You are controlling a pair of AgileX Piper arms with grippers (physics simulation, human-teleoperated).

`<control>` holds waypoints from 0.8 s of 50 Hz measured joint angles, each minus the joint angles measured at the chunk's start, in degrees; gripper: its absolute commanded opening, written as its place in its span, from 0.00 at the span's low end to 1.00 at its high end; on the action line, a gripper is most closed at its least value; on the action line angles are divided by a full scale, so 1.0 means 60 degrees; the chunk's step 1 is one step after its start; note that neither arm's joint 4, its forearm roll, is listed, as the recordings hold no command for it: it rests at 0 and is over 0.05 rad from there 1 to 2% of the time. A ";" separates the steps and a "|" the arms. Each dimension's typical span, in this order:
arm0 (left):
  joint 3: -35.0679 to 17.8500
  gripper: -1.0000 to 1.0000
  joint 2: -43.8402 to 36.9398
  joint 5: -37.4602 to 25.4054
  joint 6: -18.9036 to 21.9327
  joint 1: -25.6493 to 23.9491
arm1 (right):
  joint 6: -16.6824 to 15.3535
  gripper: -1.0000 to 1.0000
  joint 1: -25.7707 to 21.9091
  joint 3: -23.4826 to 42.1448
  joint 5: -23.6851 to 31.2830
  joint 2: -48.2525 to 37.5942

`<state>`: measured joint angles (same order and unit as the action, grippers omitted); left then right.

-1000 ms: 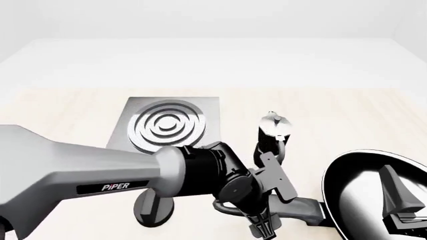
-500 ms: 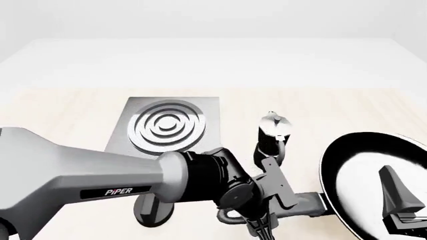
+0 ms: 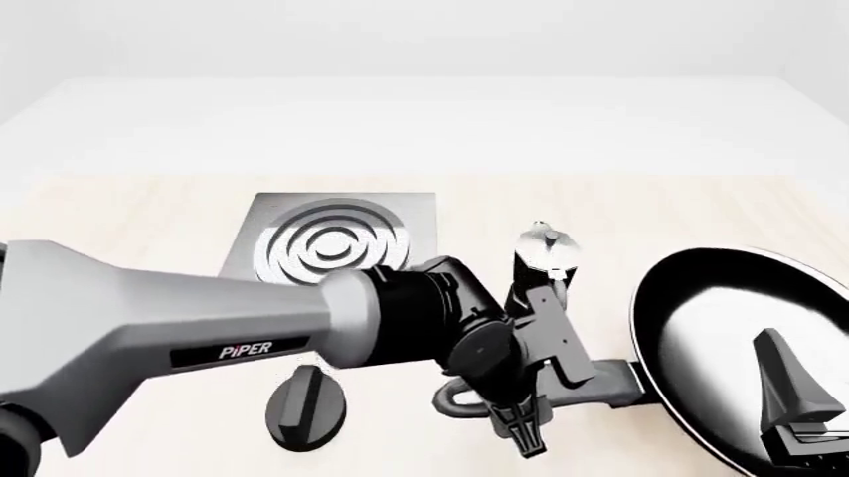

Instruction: Put the frying pan on the stove.

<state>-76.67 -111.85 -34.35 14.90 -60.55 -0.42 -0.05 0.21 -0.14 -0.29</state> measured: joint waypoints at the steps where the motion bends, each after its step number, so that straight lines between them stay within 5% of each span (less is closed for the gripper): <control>1: -0.0025 0.00 -0.0002 -0.0034 0.0022 0.0009 | 0.0000 1.00 0.0000 0.0000 0.0000 0.0000; 40: -0.0699 0.00 0.0535 -0.1333 0.0487 0.0145 | 0.0000 1.00 0.0000 0.0000 0.0000 0.0000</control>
<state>-80.86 -108.64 -42.34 17.82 -59.68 -0.42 -0.05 0.21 -0.14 -0.29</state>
